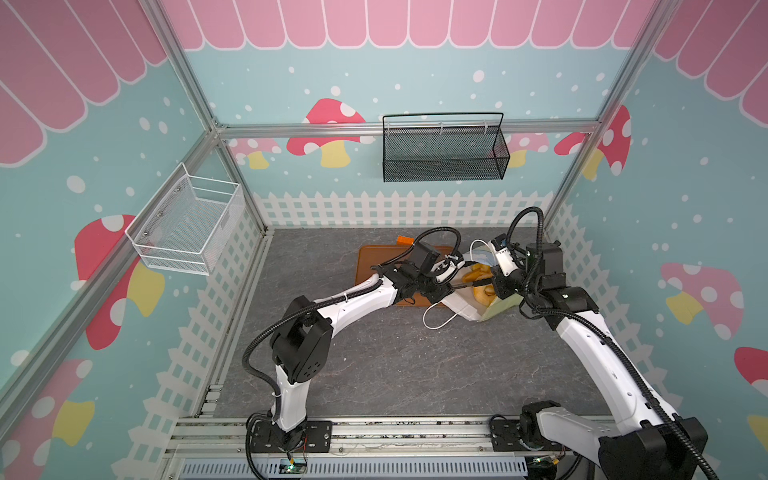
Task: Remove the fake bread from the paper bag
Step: 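Insert the tongs into the bag opening with the left gripper and pinch a yellow bread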
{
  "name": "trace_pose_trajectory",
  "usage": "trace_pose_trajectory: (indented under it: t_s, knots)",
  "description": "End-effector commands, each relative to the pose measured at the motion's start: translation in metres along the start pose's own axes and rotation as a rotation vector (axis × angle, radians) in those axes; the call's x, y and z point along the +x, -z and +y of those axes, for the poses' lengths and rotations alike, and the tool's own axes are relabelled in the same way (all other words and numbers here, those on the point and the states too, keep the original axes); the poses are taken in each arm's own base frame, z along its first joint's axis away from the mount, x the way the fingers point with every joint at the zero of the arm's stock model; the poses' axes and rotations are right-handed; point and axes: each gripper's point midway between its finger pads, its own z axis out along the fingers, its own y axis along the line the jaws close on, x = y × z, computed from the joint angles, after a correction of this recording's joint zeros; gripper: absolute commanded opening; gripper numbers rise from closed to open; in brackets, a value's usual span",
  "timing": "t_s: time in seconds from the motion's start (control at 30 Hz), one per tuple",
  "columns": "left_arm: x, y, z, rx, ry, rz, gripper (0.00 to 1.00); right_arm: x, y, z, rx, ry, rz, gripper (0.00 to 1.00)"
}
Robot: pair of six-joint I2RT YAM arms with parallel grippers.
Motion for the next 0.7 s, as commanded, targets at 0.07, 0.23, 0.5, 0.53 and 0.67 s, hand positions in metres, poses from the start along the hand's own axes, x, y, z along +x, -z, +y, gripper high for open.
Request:
trace_pose_trajectory:
  t_s: [0.07,0.23,0.5,0.53,0.67]
  knots:
    - [-0.027,0.004,-0.006,0.050,-0.067,-0.090,0.49,-0.008,-0.001,0.005,-0.032,0.027,-0.012,0.00]
    - [-0.023,0.015,-0.011,0.053,-0.073,-0.103,0.38,-0.008,0.000,0.001,-0.007,0.022,-0.010,0.00]
    - [-0.017,0.034,-0.016,0.048,-0.056,-0.124,0.19,-0.011,0.003,-0.005,0.026,0.019,-0.009,0.00]
    - [-0.018,0.038,-0.017,0.047,-0.054,-0.129,0.16,-0.011,0.003,-0.007,0.034,0.019,-0.009,0.00]
    - [-0.019,0.053,-0.021,0.046,-0.045,-0.150,0.09,-0.008,0.006,-0.016,0.089,0.004,0.010,0.00]
